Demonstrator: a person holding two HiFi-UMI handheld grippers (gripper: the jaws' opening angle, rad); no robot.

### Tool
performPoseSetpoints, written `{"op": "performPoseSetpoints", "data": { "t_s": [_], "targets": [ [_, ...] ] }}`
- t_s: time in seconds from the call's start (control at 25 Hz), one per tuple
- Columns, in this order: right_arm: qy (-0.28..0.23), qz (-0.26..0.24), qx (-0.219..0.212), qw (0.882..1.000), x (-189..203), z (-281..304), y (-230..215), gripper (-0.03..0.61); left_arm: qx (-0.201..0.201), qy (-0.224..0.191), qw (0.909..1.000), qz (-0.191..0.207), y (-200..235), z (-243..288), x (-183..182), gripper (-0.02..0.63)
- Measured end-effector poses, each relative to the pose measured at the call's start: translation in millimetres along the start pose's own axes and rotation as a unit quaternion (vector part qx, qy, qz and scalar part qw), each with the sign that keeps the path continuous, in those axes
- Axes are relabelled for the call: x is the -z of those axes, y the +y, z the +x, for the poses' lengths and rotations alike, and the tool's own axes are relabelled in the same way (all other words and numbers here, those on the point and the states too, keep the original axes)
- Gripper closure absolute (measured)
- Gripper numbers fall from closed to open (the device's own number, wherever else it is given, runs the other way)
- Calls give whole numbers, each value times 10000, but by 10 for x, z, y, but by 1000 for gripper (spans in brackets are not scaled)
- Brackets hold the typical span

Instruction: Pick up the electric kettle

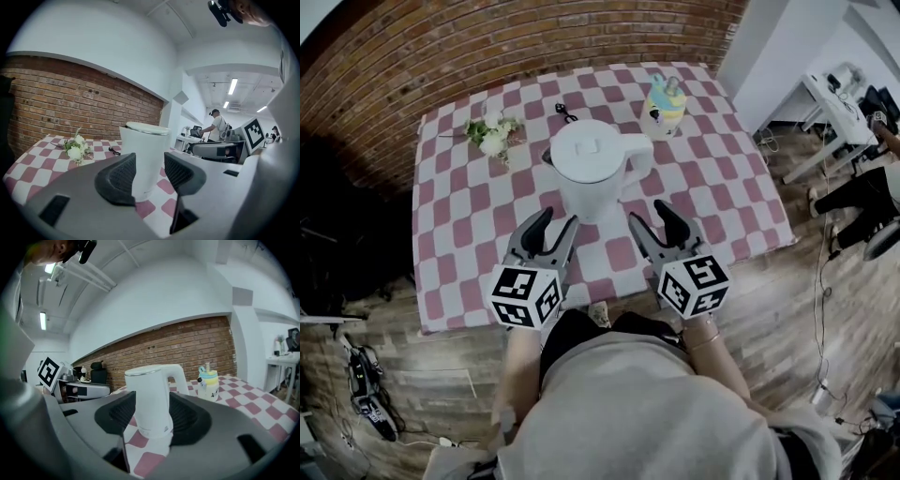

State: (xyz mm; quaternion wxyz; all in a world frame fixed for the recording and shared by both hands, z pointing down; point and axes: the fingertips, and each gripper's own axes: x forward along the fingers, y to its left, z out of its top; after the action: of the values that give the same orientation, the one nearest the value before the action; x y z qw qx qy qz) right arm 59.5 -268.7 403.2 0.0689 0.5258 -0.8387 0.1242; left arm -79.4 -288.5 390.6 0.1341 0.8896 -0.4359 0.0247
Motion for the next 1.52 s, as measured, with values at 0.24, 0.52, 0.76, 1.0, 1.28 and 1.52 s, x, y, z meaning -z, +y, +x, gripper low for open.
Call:
{"op": "performPoseSetpoints", "data": {
  "t_s": [0.24,0.52,0.76,1.0,1.28,1.52],
  "targets": [
    [137,7,117,9998,20,173,-116,362,-26,83,10000,-47,211,78,10,426],
    [388,-58,165,9991,68,292,-351,362,101,382,9991,152,223,178,135,386],
    [574,-132,97,9982,89,422,-539,356,193,520,9982,239,256,237,201,316],
    [813,-150,-135,9965,148,580,-642,353,433,572,9955,622,291,312,222,265],
    [699,-481,-118,9963,97,786,-762,359,1017,533,9933,162,344,459,259,251],
    [839,-763,-128,9935,93,996,-885,357,1034,714,9915,328,435,609,321,235]
  ]
}}
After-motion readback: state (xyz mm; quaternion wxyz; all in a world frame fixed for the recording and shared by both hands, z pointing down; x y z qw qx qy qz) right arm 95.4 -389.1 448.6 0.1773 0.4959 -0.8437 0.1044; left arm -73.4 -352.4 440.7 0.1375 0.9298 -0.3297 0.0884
